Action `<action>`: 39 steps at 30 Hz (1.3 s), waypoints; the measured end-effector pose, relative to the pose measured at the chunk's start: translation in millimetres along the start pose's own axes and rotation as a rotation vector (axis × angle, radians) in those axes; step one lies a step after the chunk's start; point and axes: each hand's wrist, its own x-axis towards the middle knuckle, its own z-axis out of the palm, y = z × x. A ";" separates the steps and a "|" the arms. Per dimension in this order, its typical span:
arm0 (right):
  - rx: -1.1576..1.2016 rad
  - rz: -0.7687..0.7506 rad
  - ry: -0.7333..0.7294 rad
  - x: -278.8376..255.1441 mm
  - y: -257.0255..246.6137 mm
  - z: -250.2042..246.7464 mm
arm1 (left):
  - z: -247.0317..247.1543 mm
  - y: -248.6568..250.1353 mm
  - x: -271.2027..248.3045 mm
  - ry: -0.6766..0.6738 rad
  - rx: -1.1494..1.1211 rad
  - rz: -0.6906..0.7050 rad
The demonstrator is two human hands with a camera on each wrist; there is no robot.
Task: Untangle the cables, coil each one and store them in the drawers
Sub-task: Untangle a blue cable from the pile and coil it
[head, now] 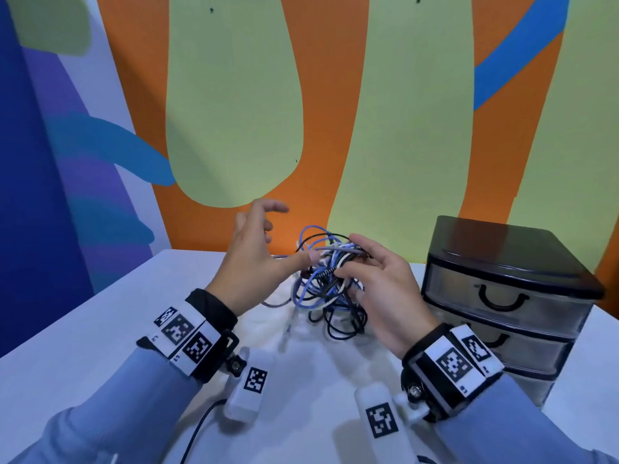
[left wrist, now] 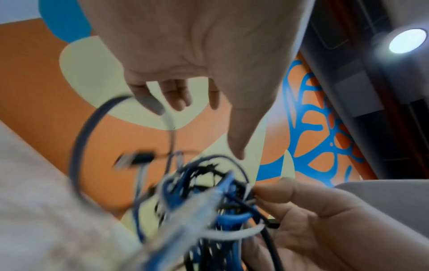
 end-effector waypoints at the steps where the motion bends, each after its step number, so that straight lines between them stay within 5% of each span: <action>1: -0.009 0.008 0.016 1.4 1.7 -1.4 | -2.5 2.9 -0.2 -0.031 0.000 0.026; 5: 0.018 0.040 0.074 5.9 7.0 -6.7 | -5.4 4.8 -4.7 -0.491 0.162 -0.032; 7: 0.048 0.049 0.073 6.2 6.3 -7.8 | -3.8 0.1 -5.2 -0.569 0.169 -0.092; 17: -0.085 0.022 -0.011 7.4 13.0 -5.6 | -5.3 -18.8 -0.2 -0.540 0.156 -0.163; 23: -0.138 -0.038 -0.107 11.0 15.6 -10.1 | -14.7 -13.6 6.8 -0.279 0.018 -0.075; 27: -0.429 -0.187 -0.210 9.1 20.8 -12.1 | -13.8 -16.8 8.7 -0.208 0.043 -0.018; 39: -0.737 -0.274 -0.159 15.9 40.4 -19.5 | -9.6 -20.7 6.1 -0.386 0.152 0.004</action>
